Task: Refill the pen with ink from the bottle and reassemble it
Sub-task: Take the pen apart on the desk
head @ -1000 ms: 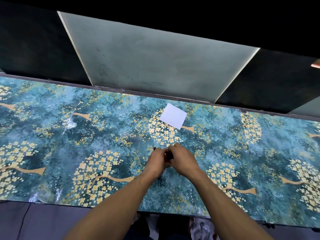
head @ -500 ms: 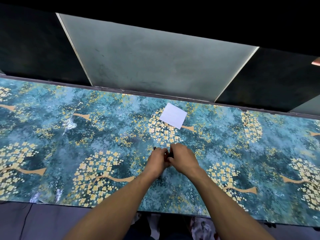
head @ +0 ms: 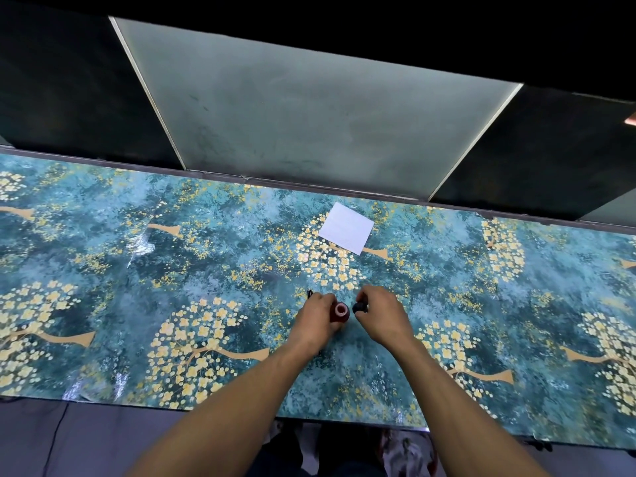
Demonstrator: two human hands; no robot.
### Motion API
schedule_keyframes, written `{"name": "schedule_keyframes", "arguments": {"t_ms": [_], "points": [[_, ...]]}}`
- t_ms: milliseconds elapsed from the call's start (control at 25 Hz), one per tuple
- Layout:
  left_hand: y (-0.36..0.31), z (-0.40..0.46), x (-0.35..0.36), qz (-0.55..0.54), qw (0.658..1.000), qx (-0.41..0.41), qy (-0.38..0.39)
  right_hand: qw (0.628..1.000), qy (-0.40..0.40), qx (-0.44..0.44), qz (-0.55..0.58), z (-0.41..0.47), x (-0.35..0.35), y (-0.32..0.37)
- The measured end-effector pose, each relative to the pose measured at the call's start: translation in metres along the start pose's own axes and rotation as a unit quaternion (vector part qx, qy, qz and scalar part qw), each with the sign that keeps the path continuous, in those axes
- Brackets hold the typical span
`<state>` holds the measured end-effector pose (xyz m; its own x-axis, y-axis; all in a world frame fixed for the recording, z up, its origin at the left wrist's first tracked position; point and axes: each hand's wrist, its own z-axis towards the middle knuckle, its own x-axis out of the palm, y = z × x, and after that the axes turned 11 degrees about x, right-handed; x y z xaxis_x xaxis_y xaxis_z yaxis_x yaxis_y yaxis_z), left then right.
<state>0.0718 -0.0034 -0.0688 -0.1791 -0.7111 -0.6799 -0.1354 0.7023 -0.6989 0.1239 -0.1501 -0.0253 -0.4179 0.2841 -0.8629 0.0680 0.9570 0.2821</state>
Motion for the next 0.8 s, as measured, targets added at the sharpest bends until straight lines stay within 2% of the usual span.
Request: {"name": "schedule_keyframes", "arguments": {"t_ms": [280,480,640,800], "points": [[0.002,-0.013,0.002,-0.007,1.000,-0.021,0.007,0.998,0.046,0.010,-0.047,-0.007,0.025,-0.014],[0.019,-0.034,0.002,-0.006,0.998,-0.053,-0.037,0.997,0.047,0.008,-0.058,-0.005,0.018,-0.018],[0.024,-0.043,0.000,0.023,0.992,-0.105,-0.064,1.000,0.006,0.014,-0.025,0.000,0.000,-0.016],[0.017,-0.038,-0.001,-0.001,0.989,-0.143,-0.043,0.996,-0.046,0.009,0.069,0.008,-0.015,0.000]]}}
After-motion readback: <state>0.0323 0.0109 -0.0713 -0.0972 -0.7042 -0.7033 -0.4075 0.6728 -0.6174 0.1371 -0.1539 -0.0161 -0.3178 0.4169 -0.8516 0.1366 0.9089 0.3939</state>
